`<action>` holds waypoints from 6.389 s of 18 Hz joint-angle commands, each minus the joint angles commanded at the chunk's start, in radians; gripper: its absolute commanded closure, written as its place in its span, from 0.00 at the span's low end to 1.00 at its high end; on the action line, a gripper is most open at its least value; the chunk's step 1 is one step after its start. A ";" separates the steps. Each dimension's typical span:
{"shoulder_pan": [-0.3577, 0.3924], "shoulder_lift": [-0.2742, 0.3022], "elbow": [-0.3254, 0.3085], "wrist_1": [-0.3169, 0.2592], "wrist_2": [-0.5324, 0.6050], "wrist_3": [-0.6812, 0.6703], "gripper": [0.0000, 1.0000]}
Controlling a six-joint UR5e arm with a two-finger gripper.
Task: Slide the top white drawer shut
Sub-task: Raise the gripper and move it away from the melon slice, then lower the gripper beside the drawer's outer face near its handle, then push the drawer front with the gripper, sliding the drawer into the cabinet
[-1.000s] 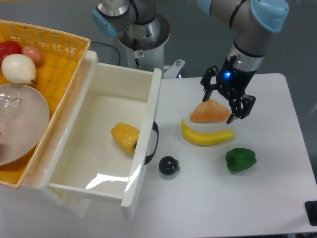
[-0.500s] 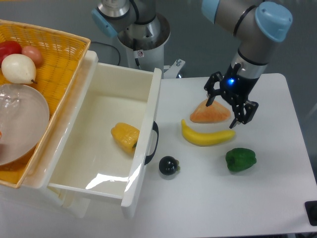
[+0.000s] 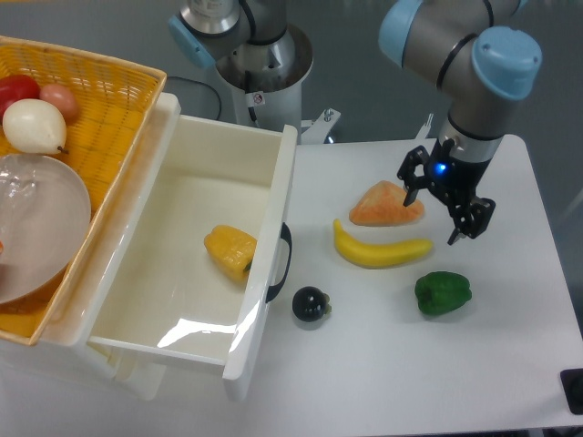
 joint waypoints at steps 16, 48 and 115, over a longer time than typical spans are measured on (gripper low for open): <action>-0.149 -0.055 0.003 0.072 0.000 -0.825 0.00; -0.265 -0.112 0.006 0.103 -0.009 -0.880 0.00; -0.433 -0.037 -0.018 -0.020 -0.017 -0.887 0.00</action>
